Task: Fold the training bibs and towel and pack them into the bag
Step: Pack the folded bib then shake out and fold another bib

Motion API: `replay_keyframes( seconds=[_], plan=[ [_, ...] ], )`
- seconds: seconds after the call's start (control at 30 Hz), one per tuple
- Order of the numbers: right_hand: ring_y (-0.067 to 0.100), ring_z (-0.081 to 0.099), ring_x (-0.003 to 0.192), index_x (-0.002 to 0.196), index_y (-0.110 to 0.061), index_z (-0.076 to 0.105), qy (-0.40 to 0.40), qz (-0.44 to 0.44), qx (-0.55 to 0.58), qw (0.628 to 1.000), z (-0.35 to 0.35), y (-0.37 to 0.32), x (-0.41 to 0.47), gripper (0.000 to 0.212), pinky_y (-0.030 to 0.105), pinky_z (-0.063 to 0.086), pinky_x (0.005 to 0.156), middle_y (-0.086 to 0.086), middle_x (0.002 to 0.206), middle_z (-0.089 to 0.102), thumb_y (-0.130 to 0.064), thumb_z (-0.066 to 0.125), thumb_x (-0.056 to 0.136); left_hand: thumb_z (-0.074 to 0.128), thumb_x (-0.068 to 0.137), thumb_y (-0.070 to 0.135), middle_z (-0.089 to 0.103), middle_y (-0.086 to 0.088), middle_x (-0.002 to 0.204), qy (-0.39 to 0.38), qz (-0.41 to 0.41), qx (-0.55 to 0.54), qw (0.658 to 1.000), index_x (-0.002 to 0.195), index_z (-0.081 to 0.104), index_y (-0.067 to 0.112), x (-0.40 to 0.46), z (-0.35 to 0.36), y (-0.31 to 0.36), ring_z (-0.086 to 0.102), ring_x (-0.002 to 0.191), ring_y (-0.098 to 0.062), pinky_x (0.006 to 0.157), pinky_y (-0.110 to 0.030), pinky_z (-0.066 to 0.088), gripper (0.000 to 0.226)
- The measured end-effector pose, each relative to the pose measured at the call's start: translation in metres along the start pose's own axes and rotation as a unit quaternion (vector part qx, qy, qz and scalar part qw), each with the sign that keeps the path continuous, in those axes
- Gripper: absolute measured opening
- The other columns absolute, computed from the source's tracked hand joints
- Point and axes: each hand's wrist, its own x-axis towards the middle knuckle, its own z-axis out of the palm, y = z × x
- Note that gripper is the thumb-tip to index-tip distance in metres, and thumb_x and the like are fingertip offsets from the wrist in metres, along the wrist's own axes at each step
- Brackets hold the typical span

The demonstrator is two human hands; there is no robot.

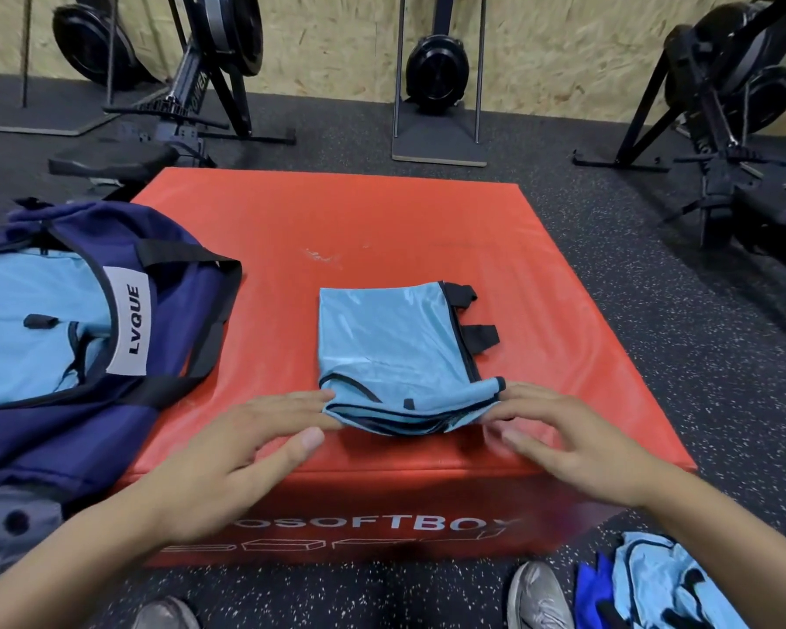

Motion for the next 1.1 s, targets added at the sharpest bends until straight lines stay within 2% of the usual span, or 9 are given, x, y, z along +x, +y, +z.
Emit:
replay_keyframes(
  seconds=[0.2,0.33,0.47,0.63,0.7,0.77,0.87,0.97,1.1],
  plan=[
    [0.014,0.067,0.096,0.096,-0.013,0.075,0.075,0.032,0.158,0.984,-0.028,-0.031,0.008,0.014,0.018,0.047,0.088,0.000,0.100,0.074,-0.004,0.070,0.087,0.048,0.097,0.047,0.072,0.020,0.113,0.080,-0.046,-0.135,0.987,0.113,0.072,0.040,0.007,-0.019,0.035,0.063,0.111,0.001,0.094,-0.009,0.043,0.030],
    [0.003,0.063,0.090,0.110,-0.009,0.071,0.125,0.059,0.234,0.962,-0.026,-0.032,0.039,0.025,0.014,0.048,0.075,-0.005,0.103,0.074,0.004,0.066,0.088,0.057,0.099,0.044,0.075,0.013,0.106,0.150,-0.096,-0.201,0.963,0.106,0.078,0.032,0.029,-0.019,0.029,0.067,0.089,-0.002,0.081,-0.010,0.048,0.025],
    [-0.003,0.063,0.085,0.125,-0.020,0.065,0.119,0.136,0.245,0.953,-0.008,-0.015,0.081,0.043,0.010,0.048,0.062,-0.008,0.111,0.068,0.007,0.062,0.091,0.065,0.095,0.017,0.074,0.015,0.091,0.155,-0.185,-0.220,0.945,0.115,0.070,0.026,0.058,-0.001,-0.007,0.063,0.079,0.006,0.076,-0.009,0.047,0.022],
    [0.004,0.058,0.116,0.125,-0.022,0.065,0.136,0.162,0.084,0.974,0.022,0.014,0.115,0.050,0.023,0.042,0.107,-0.007,0.124,0.065,0.009,0.063,0.084,0.080,0.080,0.015,0.063,0.009,0.099,0.126,-0.226,-0.145,0.955,0.126,0.059,0.033,0.074,0.026,-0.061,0.057,0.068,0.004,0.074,-0.017,0.048,0.054],
    [0.000,0.057,0.114,0.124,-0.023,0.066,0.169,0.154,0.074,0.971,0.024,0.016,0.123,0.051,0.007,0.038,0.099,-0.012,0.120,0.066,0.009,0.062,0.085,0.075,0.083,0.004,0.060,0.012,0.108,0.138,-0.202,-0.084,0.966,0.134,0.056,0.029,0.076,0.030,-0.069,0.056,0.077,0.008,0.080,-0.017,0.047,0.060],
    [-0.001,0.057,0.110,0.124,-0.029,0.065,0.188,0.154,0.046,0.969,0.025,0.023,0.128,0.049,0.001,0.035,0.092,-0.013,0.119,0.066,0.004,0.063,0.087,0.072,0.084,0.010,0.059,0.008,0.130,0.144,-0.185,-0.018,0.972,0.141,0.053,0.024,0.077,0.030,-0.076,0.056,0.108,-0.003,0.101,-0.029,0.044,0.061],
    [0.013,0.058,0.112,0.123,-0.040,0.063,0.167,0.182,-0.039,0.968,0.031,0.037,0.131,0.047,0.014,0.038,0.089,-0.007,0.121,0.065,-0.008,0.066,0.088,0.060,0.085,0.030,0.044,0.006,0.152,0.095,-0.202,0.116,0.968,0.145,0.049,0.029,0.074,0.033,-0.084,0.039,0.137,-0.020,0.115,-0.042,0.032,0.061],
    [0.024,0.048,0.127,0.129,-0.028,0.064,0.181,0.164,-0.192,0.950,0.035,0.032,0.136,0.040,0.030,0.035,0.104,-0.001,0.136,0.058,-0.014,0.063,0.092,0.049,0.095,0.035,0.034,0.004,0.159,0.097,-0.195,0.200,0.955,0.146,0.048,0.030,0.073,0.037,-0.083,0.029,0.146,-0.019,0.115,-0.043,0.029,0.052],
    [0.021,0.020,0.152,0.150,-0.021,0.044,0.155,0.093,-0.305,0.935,0.048,-0.001,0.148,0.053,0.039,0.013,0.123,0.004,0.163,0.027,-0.040,0.031,0.102,0.012,0.092,0.057,0.020,0.009,0.165,0.056,-0.139,0.206,0.967,0.154,0.037,0.028,0.074,0.039,-0.080,0.012,0.152,-0.008,0.122,-0.032,0.013,0.073]
  ],
)
